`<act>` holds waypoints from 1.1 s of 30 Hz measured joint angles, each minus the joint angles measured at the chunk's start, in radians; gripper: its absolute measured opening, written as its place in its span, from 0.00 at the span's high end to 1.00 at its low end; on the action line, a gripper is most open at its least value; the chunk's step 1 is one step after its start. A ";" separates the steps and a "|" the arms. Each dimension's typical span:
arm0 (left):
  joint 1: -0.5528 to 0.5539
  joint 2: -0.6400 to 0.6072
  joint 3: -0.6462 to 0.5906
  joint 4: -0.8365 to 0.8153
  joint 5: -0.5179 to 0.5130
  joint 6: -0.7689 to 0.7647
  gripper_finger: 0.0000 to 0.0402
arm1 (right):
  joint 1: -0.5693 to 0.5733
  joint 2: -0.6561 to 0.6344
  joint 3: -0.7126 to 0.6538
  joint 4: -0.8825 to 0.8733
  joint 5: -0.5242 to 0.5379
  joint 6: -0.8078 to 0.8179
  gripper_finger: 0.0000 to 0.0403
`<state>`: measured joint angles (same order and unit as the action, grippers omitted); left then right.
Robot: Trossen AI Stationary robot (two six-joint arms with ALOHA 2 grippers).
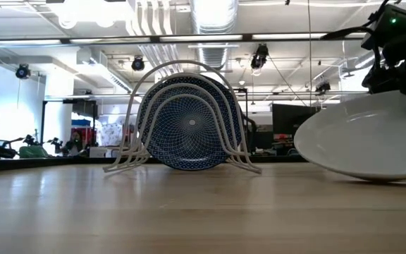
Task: Sort dishes
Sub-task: Remove the white plate from the dish rack
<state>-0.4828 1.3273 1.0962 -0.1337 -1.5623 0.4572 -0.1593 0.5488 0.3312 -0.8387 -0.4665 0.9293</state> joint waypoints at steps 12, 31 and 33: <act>0.000 0.000 0.000 -0.002 0.000 -0.002 0.71 | 0.000 0.031 -0.008 0.071 0.041 -0.098 0.87; 0.000 0.000 0.000 -0.002 0.000 -0.021 0.71 | -0.001 0.239 -0.026 0.241 0.017 -0.131 0.87; 0.000 0.000 0.000 -0.001 0.000 -0.021 0.71 | -0.001 0.241 -0.026 0.241 0.015 -0.126 0.87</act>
<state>-0.4831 1.3273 1.0962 -0.1352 -1.5623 0.4358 -0.1600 0.7895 0.3048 -0.5976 -0.4511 0.8036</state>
